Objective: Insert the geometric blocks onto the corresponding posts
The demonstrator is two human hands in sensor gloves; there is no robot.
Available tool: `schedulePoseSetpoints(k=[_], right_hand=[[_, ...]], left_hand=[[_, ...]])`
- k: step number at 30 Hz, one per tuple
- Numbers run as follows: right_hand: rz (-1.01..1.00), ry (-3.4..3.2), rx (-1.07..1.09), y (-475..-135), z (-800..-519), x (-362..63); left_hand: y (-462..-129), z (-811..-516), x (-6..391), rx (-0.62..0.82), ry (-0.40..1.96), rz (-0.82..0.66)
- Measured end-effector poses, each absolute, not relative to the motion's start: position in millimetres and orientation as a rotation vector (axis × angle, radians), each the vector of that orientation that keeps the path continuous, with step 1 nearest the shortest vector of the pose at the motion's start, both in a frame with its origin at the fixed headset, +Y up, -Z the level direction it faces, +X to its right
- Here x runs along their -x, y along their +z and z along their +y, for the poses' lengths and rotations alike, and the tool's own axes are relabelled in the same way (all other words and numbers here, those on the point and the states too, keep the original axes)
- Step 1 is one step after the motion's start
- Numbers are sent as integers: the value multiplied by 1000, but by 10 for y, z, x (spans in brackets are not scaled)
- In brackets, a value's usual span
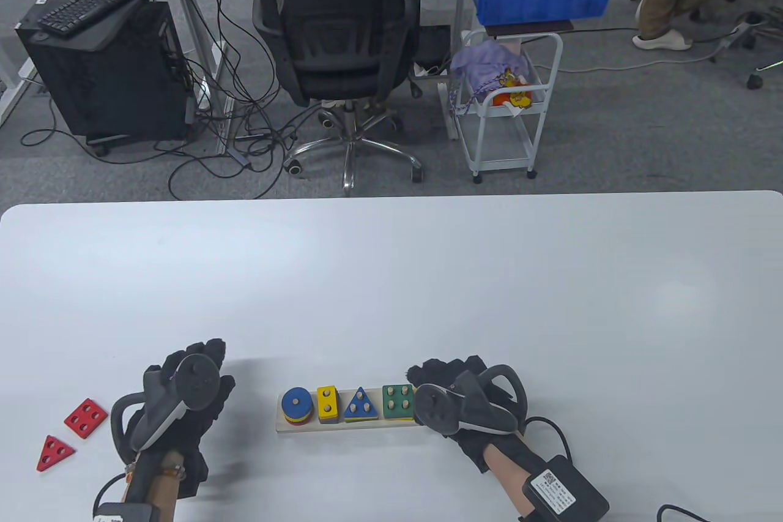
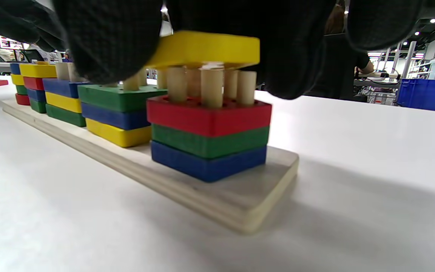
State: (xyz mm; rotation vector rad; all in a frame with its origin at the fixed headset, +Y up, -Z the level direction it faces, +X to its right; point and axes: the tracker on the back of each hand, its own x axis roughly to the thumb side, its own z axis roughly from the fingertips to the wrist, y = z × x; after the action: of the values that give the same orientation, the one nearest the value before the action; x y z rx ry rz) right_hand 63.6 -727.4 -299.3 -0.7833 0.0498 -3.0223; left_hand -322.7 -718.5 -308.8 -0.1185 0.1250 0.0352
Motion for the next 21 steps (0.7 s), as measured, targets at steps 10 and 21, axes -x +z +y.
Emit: schedulePoseSetpoints(k=[10, 21], right_hand=[[17, -3003, 746, -2996, -7388, -704], [58, -3153, 639, -2901, -7185, -1157]], left_hand=[[-3096, -7207, 3264, 135, 40, 140], [-3113, -7206, 3540, 146, 100, 238]])
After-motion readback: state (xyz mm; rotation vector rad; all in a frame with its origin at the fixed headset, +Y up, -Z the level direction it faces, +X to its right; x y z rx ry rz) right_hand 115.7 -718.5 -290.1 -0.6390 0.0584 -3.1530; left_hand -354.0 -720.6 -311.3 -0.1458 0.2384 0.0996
